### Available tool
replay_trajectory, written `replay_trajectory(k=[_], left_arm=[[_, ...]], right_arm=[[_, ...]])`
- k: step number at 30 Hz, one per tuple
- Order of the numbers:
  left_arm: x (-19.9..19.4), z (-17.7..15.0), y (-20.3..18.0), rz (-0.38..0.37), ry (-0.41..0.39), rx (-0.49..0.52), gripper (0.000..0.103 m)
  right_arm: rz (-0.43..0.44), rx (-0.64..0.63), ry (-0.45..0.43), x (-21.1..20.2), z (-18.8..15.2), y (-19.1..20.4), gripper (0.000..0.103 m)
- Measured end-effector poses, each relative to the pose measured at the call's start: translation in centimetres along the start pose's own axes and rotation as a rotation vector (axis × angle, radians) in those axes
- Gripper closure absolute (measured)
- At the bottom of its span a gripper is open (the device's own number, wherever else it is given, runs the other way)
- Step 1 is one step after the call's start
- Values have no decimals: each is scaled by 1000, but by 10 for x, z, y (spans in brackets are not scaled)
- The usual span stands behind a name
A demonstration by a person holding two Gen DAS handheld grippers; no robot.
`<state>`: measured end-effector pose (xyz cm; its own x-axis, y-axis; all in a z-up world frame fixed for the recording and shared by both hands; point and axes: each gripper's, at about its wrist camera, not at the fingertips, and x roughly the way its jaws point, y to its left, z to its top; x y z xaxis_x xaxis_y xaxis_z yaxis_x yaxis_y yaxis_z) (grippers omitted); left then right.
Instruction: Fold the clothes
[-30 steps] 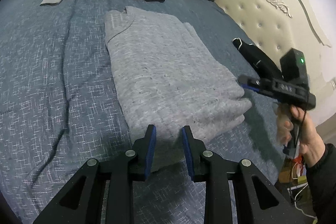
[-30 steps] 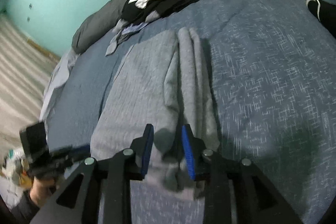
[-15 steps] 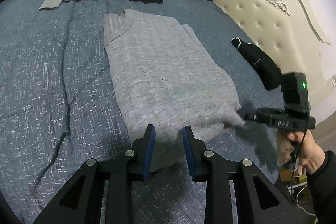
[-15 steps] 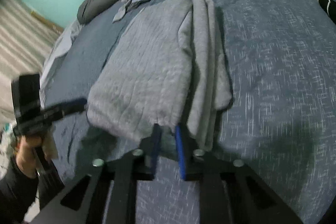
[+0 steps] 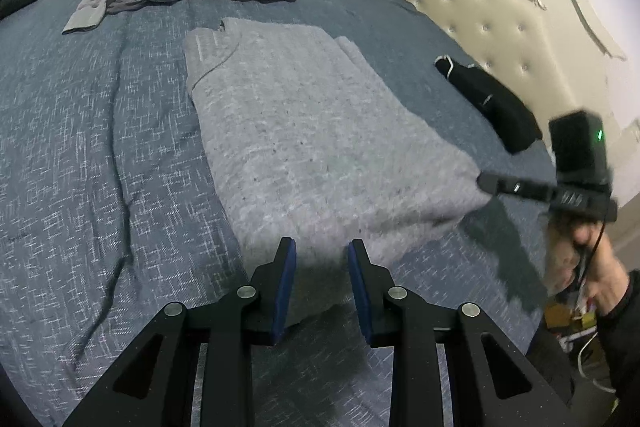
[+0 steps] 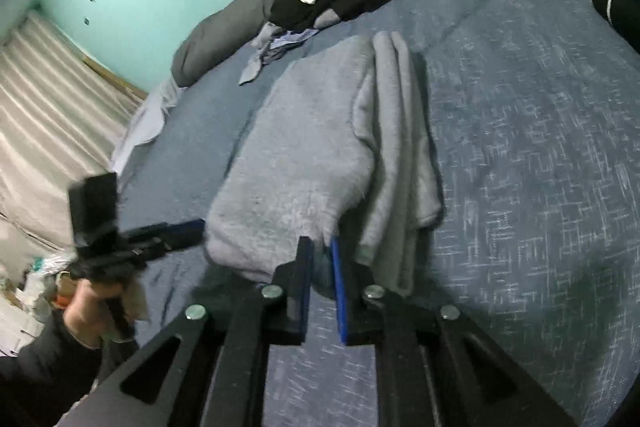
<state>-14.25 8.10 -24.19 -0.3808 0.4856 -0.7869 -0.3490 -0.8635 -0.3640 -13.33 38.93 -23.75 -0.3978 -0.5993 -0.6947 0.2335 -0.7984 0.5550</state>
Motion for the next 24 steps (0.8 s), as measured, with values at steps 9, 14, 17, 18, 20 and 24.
replay_trajectory(k=[9, 14, 17, 18, 20, 24], left_arm=[[7, -10, -8, 22, 25, 46, 56], [15, -10, -14, 45, 52, 113, 65], [20, -12, -12, 66, 71, 147, 77], [21, -13, -12, 61, 73, 145, 78], [22, -14, -12, 62, 77, 154, 79], [24, -14, -15, 69, 91, 183, 79]], right_arm=[[-58, 23, 70, 20, -5, 0, 71], [-86, 48, 61, 13, -7, -7, 97], [-114, 40, 46, 6, -6, -8, 98], [-125, 39, 43, 5, -6, -9, 98], [-147, 41, 57, 8, -8, -14, 98], [-151, 69, 110, 21, -20, -23, 98]])
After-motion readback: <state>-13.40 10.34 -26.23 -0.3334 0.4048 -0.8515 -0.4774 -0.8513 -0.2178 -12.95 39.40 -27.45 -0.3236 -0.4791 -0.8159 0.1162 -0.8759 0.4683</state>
